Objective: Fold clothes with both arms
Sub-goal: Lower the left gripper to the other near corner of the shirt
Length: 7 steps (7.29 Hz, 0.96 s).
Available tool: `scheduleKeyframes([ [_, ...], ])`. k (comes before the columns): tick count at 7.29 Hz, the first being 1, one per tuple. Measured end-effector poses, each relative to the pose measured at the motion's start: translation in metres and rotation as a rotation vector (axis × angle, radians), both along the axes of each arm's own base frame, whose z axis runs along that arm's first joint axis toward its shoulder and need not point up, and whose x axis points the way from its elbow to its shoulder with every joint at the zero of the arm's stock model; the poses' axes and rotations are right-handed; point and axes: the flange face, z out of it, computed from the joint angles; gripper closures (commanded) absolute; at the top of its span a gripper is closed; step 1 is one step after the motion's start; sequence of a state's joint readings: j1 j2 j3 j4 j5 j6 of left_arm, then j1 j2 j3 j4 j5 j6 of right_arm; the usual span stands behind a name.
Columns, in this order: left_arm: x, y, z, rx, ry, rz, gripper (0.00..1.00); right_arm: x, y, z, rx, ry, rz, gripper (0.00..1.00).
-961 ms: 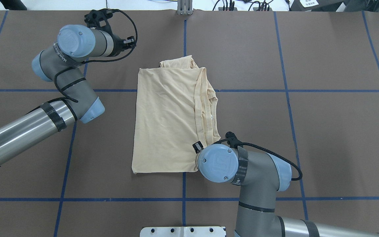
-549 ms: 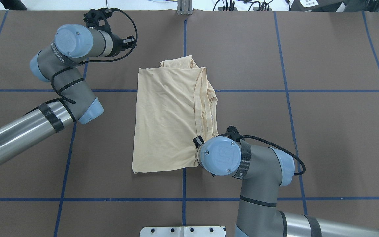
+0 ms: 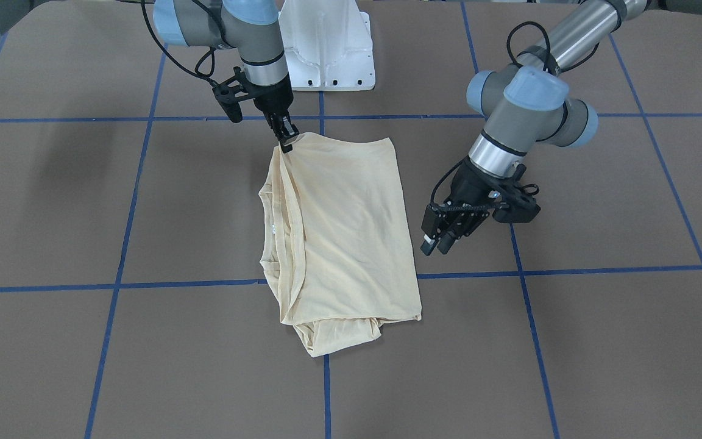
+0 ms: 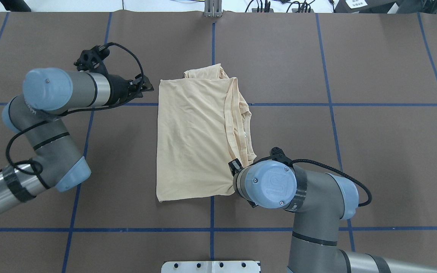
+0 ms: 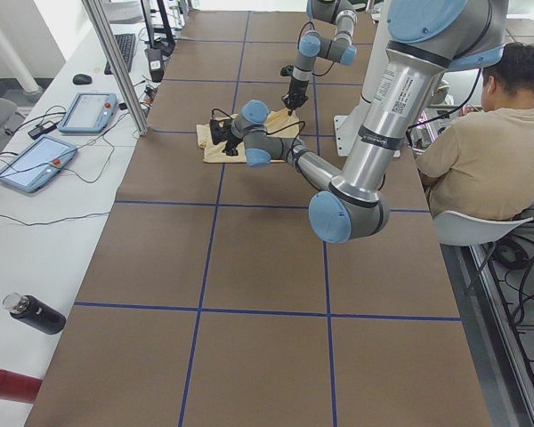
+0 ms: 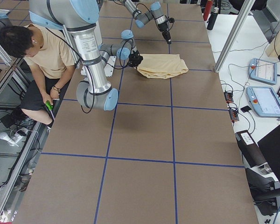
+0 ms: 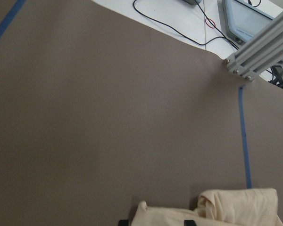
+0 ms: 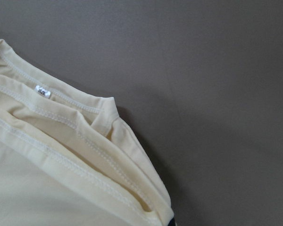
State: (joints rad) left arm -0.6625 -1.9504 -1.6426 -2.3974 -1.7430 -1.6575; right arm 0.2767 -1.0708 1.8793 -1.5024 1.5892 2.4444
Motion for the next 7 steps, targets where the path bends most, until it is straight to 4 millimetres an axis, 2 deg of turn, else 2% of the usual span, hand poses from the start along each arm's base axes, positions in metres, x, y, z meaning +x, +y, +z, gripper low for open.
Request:
scheduleKeyframes([
  [1, 0.005, 0.052, 0.0, -0.078, 0.051, 0.038, 0.43, 0.0, 0.007, 0.001, 0.003, -0.001, -0.013, 1.0],
  [2, 0.022, 0.096, -0.001, -0.15, 0.073, 0.058, 0.43, -0.001, 0.011, 0.001, 0.005, -0.001, -0.021, 1.0],
  [3, 0.043, 0.13, -0.003, -0.19, 0.065, 0.066, 0.43, -0.002, 0.013, 0.001, 0.006, -0.001, -0.025, 1.0],
  [5, 0.068, 0.176, -0.006, -0.254, 0.025, 0.089, 0.44, -0.003, 0.015, 0.001, 0.006, -0.001, -0.028, 1.0],
  [7, 0.077, 0.198, -0.009, -0.286, -0.004, 0.111, 0.45, -0.003, 0.015, 0.001, 0.006, -0.001, -0.029, 1.0],
])
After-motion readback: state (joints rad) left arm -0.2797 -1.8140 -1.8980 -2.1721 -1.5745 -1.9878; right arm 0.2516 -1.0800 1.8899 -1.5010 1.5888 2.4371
